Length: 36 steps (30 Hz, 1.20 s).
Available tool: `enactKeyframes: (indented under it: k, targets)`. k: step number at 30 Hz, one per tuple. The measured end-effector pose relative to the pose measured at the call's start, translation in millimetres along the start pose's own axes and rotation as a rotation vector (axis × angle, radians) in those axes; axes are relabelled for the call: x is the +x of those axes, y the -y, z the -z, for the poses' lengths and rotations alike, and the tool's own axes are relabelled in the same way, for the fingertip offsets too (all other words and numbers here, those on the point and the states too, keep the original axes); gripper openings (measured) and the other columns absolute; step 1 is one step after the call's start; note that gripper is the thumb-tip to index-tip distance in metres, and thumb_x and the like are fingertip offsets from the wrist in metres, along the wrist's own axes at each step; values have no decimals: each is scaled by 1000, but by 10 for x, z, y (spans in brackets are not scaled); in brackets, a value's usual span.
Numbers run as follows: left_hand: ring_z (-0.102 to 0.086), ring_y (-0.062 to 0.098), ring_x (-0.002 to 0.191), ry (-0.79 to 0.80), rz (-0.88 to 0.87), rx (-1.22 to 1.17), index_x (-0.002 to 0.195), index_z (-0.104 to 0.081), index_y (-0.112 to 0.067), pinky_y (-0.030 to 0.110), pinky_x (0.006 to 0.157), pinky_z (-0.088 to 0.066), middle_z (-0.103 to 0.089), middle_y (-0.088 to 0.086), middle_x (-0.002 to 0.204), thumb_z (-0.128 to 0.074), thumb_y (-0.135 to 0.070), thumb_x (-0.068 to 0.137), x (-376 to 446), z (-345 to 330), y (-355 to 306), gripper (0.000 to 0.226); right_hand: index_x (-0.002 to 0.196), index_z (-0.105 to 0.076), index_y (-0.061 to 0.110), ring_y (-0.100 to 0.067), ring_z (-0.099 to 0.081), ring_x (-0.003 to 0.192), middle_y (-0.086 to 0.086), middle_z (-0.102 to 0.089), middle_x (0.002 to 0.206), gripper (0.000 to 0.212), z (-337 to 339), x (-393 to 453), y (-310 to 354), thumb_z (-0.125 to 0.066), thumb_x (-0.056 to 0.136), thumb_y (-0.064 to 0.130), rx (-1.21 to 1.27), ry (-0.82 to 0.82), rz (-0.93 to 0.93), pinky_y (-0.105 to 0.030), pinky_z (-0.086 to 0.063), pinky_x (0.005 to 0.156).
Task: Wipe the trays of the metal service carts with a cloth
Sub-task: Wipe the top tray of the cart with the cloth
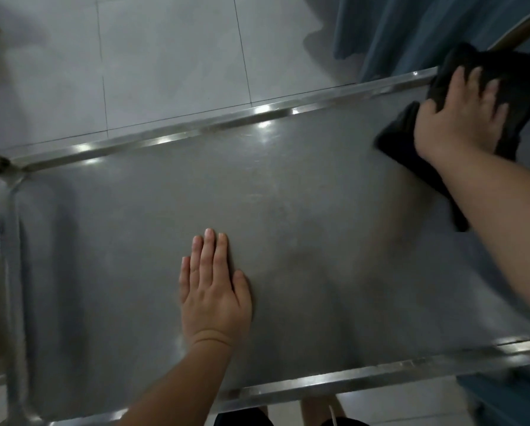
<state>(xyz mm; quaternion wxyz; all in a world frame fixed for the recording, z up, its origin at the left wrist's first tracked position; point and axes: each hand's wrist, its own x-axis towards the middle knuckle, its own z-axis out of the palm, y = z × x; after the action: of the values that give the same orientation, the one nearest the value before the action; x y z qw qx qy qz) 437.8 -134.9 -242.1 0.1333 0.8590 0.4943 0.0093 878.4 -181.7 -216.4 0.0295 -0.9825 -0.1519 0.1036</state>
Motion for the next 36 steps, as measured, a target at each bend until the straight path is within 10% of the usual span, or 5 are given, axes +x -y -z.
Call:
enactKeyframes:
  k: [5,11,14,36]
  targets:
    - [-7,16,164,-25,0,9,167,-29,-18,45,132,-11,-19,-1,176,-40,-35,102,31,-9,-10,68,169,-10,19,-31,-4,162,-3,-5,177,79,-196,-669,1200,-27,98,50,134,-9,20,-56,-6,129]
    - [-14,20,163,-26,4,17,164,-37,-14,45,132,-11,-30,6,172,-39,-36,101,37,10,-22,67,168,-7,33,-21,9,162,10,1,176,74,-483,-1752,2273,-27,102,59,-124,253,1161,-48,7,129]
    - [-15,20,163,-15,8,19,162,-39,-13,45,132,-12,-31,7,171,-39,-36,101,35,22,-12,66,168,-6,36,-16,8,162,13,1,175,71,-533,-1735,2328,-25,104,60,-202,276,1359,-47,7,130]
    - [-13,15,163,-68,4,-38,165,-35,-20,42,132,-11,-26,-2,174,-44,-35,99,12,13,-6,68,169,-12,21,-27,-4,162,-3,-5,177,83,290,222,-243,-21,98,63,-130,85,539,-48,-6,130]
